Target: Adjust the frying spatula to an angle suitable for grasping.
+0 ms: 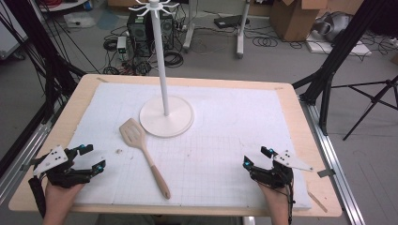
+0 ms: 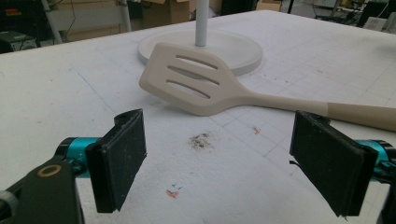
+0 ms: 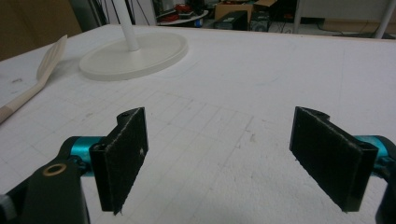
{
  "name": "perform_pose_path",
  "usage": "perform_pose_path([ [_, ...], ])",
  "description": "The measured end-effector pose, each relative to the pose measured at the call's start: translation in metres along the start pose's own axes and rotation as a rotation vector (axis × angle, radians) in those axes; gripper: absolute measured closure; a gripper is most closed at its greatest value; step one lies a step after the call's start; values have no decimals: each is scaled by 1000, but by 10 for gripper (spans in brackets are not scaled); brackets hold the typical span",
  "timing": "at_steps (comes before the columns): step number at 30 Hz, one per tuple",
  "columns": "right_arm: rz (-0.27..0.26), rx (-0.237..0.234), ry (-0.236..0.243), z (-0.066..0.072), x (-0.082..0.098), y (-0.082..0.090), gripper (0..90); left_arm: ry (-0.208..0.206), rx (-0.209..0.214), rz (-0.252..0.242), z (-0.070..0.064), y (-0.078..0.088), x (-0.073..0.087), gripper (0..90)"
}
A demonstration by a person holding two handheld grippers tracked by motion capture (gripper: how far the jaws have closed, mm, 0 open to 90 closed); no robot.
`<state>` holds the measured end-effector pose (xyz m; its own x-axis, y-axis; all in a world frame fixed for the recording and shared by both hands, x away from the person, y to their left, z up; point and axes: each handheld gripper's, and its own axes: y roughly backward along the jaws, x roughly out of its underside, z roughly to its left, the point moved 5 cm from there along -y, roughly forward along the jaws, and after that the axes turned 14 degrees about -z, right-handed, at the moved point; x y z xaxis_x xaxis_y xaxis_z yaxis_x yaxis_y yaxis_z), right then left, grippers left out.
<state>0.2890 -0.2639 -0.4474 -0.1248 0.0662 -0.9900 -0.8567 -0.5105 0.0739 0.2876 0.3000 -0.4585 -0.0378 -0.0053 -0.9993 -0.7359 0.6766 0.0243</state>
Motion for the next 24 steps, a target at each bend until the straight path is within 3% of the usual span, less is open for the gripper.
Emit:
perform_pose_path([
  [24,2,-34,9,5,-1,-1,183,9,17,-50,-2,5,-7,189],
])
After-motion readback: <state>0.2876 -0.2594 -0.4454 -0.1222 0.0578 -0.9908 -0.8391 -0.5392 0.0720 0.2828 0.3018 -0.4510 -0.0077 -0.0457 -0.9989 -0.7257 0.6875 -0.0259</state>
